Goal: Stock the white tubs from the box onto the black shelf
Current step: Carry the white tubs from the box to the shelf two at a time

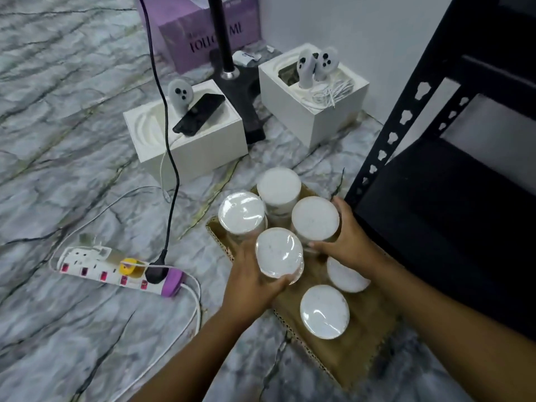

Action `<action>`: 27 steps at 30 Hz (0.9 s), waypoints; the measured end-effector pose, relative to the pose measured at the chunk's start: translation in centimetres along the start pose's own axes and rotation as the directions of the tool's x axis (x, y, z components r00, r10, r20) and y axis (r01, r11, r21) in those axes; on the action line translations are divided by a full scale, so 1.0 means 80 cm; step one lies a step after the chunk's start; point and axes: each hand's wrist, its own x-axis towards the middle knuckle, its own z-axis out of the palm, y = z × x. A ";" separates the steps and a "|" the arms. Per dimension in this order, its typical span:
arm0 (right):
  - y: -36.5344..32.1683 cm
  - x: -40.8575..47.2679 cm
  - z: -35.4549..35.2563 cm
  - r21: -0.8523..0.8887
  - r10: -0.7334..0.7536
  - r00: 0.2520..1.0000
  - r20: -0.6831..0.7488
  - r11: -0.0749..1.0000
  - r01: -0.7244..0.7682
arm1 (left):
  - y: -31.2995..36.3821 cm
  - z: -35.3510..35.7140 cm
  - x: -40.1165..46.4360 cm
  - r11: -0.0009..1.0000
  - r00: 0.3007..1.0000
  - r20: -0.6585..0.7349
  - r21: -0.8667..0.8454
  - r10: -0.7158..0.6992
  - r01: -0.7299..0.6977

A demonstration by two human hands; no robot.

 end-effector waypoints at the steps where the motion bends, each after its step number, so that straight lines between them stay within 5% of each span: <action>1: 0.004 -0.001 0.003 0.032 -0.003 1.000 -0.004 0.999 0.003 | -0.001 0.001 0.000 0.999 1.000 0.009 -0.053 -0.005 0.006; 9: 0.028 -0.002 0.028 0.205 -0.012 0.997 -0.079 0.978 0.028 | -0.034 0.008 0.000 0.972 0.988 0.148 -0.220 -0.052 0.084; 18: 0.027 -0.004 0.036 0.253 -0.051 0.991 -0.122 0.964 0.080 | -0.030 0.016 -0.001 0.981 0.998 0.053 -0.189 -0.030 0.039; 27: 0.021 -0.020 0.024 0.249 -0.083 0.984 -0.158 0.961 0.121 | -0.013 0.011 -0.006 0.927 0.995 0.036 -0.361 -0.095 0.102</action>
